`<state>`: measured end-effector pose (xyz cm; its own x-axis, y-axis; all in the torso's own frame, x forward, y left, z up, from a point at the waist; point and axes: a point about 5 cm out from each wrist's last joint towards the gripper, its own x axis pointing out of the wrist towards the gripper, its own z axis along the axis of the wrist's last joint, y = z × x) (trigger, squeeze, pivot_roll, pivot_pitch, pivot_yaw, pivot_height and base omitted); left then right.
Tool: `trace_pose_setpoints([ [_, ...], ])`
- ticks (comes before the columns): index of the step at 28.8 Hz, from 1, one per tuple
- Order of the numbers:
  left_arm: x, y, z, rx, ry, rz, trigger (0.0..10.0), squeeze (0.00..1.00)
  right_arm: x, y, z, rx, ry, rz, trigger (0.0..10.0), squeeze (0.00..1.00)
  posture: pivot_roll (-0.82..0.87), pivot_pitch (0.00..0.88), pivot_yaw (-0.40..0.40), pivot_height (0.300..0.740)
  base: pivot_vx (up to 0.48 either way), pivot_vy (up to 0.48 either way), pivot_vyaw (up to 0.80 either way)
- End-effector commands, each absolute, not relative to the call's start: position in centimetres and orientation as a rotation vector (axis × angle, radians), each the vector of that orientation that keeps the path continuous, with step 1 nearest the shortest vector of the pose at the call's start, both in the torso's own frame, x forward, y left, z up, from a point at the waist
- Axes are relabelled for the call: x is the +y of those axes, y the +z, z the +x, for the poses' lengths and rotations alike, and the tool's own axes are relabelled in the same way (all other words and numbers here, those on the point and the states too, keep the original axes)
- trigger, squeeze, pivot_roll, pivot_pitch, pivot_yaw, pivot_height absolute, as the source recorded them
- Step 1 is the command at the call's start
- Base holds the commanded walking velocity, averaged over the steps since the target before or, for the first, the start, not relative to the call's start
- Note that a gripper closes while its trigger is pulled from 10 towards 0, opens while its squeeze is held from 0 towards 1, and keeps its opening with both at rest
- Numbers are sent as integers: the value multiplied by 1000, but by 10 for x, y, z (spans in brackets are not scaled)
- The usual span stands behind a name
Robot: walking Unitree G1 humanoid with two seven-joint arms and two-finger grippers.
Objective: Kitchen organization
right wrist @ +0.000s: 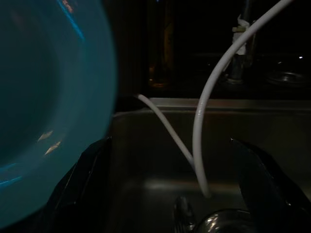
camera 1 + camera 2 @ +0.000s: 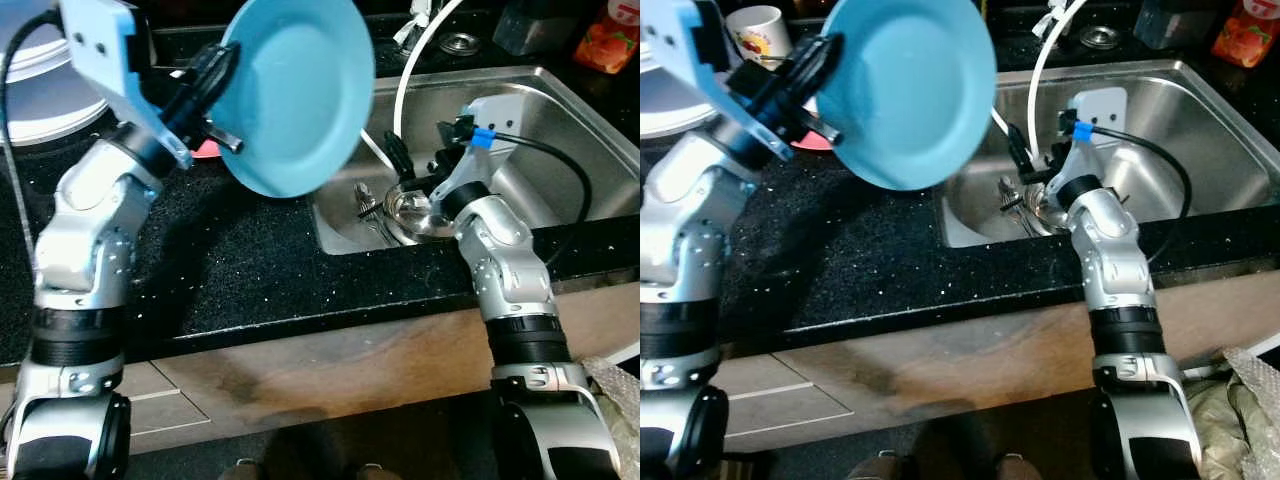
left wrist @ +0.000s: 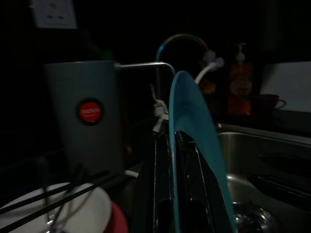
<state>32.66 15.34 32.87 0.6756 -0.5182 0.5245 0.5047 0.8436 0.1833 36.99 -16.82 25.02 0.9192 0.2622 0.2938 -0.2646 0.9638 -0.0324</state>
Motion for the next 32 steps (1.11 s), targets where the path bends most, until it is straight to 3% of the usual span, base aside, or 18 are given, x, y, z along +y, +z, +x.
trace_pose_setpoints([
  [1,147,329,328,-607,-597,49,0,0,-170,249,371,-301,262,10,10000,0,37,143,15,740,0,0,0],
  [11,111,319,346,-574,-715,133,0,0,-178,237,370,-202,264,-137,10000,0,36,148,24,740,0,0,0],
  [15,94,305,355,-509,-758,240,0,0,-184,233,369,-129,294,-217,10000,0,32,145,32,740,0,0,0],
  [32,58,277,378,-451,-767,491,0,0,-185,245,357,-77,404,-177,10000,0,8,130,55,740,0,0,0],
])
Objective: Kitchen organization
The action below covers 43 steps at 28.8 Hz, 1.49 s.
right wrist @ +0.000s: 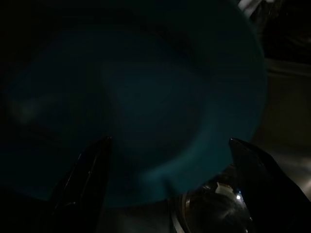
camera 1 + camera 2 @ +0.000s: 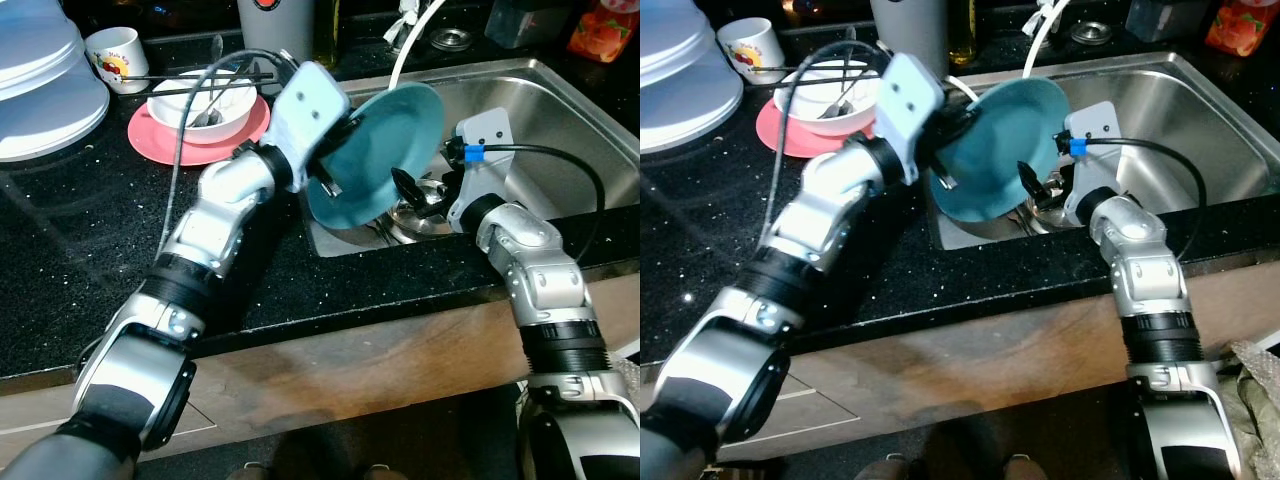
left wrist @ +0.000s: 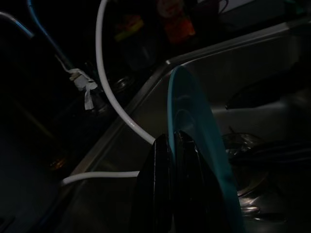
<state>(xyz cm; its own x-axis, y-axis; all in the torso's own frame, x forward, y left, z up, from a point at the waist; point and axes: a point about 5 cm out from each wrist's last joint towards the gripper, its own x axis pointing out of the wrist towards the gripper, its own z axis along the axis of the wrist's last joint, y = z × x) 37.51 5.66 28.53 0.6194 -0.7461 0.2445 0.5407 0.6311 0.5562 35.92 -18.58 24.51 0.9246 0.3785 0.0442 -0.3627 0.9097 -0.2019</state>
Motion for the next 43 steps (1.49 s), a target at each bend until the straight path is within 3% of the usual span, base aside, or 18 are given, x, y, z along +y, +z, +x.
trace_pose_setpoints([
  [1,57,276,378,-447,-767,491,0,0,-183,246,356,-77,420,-181,10000,0,8,130,55,740,0,0,0],
  [21,54,241,390,-265,-796,594,0,0,-167,252,347,-56,535,-220,10000,0,3,131,49,740,0,0,0],
  [23,54,241,390,-262,-796,596,471,0,-167,252,347,-55,536,-221,10000,0,3,131,49,740,0,0,0],
  [24,54,240,390,-260,-797,599,2980,0,-167,252,347,-55,536,-221,10000,0,3,131,49,740,0,0,0],
  [25,54,240,390,-256,-797,604,10000,0,-167,252,347,-55,536,-222,10000,0,3,131,49,740,0,0,0],
  [27,54,239,391,-250,-795,610,10000,0,-167,252,347,-53,536,-223,10000,0,3,132,49,740,0,0,0],
  [28,54,239,391,-244,-794,610,10000,290,-167,252,347,-52,535,-226,10000,0,3,132,49,740,0,0,0],
  [31,54,239,392,-241,-793,610,10000,290,-167,252,346,-50,535,-226,10000,0,4,134,49,740,0,0,0],
  [32,54,239,392,-240,-793,610,10000,690,-167,251,346,-50,535,-227,10000,0,5,134,49,740,0,0,0],
  [33,55,239,392,-239,-793,610,10000,1000,-167,251,346,-49,535,-227,10000,0,5,135,49,740,0,0,0],
  [38,56,239,393,-243,-778,623,10000,973,-167,251,346,-48,533,-230,10000,0,6,137,49,740,0,0,0],
  [39,57,239,393,-245,-776,627,10000,0,-167,251,346,-47,533,-231,10000,0,6,137,49,740,0,0,0],
  [43,59,246,394,-264,-758,616,10000,0,-167,250,346,-48,530,-233,10000,0,8,139,49,740,0,0,0],
])
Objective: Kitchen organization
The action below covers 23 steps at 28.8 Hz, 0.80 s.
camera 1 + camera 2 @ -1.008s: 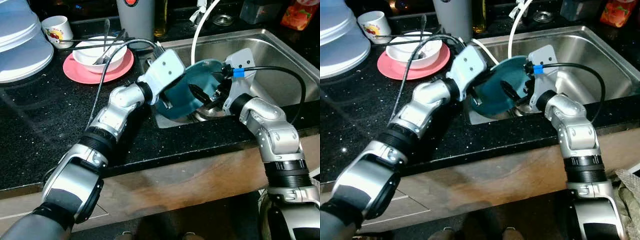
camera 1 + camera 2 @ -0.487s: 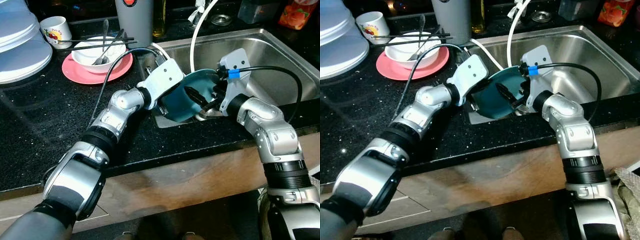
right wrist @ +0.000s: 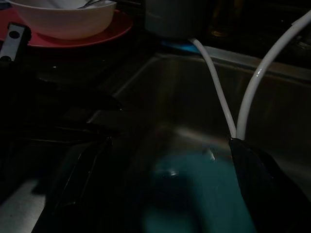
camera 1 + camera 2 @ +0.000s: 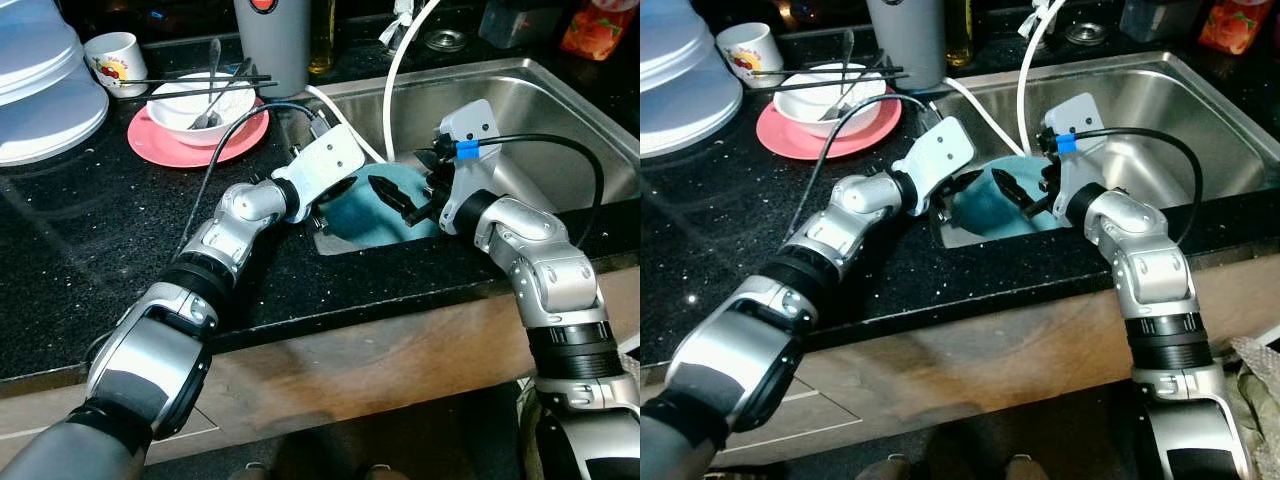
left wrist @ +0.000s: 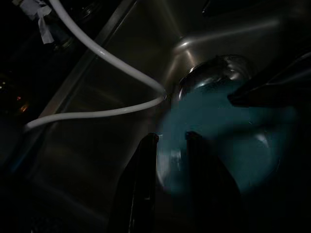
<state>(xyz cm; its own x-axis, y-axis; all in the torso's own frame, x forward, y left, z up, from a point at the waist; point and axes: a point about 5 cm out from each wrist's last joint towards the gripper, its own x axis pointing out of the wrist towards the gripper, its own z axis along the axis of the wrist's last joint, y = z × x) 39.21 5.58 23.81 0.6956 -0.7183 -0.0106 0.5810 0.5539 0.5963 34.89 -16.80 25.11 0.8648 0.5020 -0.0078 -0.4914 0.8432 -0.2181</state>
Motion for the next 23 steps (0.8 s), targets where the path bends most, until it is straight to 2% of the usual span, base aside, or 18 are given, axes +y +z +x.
trace_pose_setpoints([
  [1,60,250,395,-276,-746,606,10000,0,-167,250,346,-48,528,-233,10000,0,8,139,49,740,0,0,0],
  [5,64,262,397,-306,-704,557,10000,0,-167,250,346,-49,524,-235,10000,0,8,140,51,740,0,0,0],
  [9,90,292,399,-371,-553,356,10000,0,-167,250,347,-51,515,-233,10000,0,12,143,53,740,0,0,0],
  [11,95,295,398,-378,-532,331,10000,0,-167,249,347,-51,515,-232,10000,0,12,143,53,740,0,0,0],
  [13,122,303,397,-383,-422,235,10000,0,-167,249,347,-53,513,-230,10000,0,18,147,53,740,0,0,0],
  [14,122,303,397,-383,-422,235,10000,0,-167,249,347,-53,513,-230,10000,0,18,147,53,740,0,0,0],
  [18,183,311,384,-379,-189,102,10000,0,-167,250,349,-56,514,-229,10000,0,28,147,36,740,0,0,0],
  [20,192,312,381,-378,-151,92,10000,0,-167,250,350,-57,516,-229,10000,0,28,147,36,740,0,0,0],
  [23,219,312,373,-366,-18,34,10000,0,-164,250,351,-60,526,-229,10000,0,35,148,24,740,0,0,0],
])
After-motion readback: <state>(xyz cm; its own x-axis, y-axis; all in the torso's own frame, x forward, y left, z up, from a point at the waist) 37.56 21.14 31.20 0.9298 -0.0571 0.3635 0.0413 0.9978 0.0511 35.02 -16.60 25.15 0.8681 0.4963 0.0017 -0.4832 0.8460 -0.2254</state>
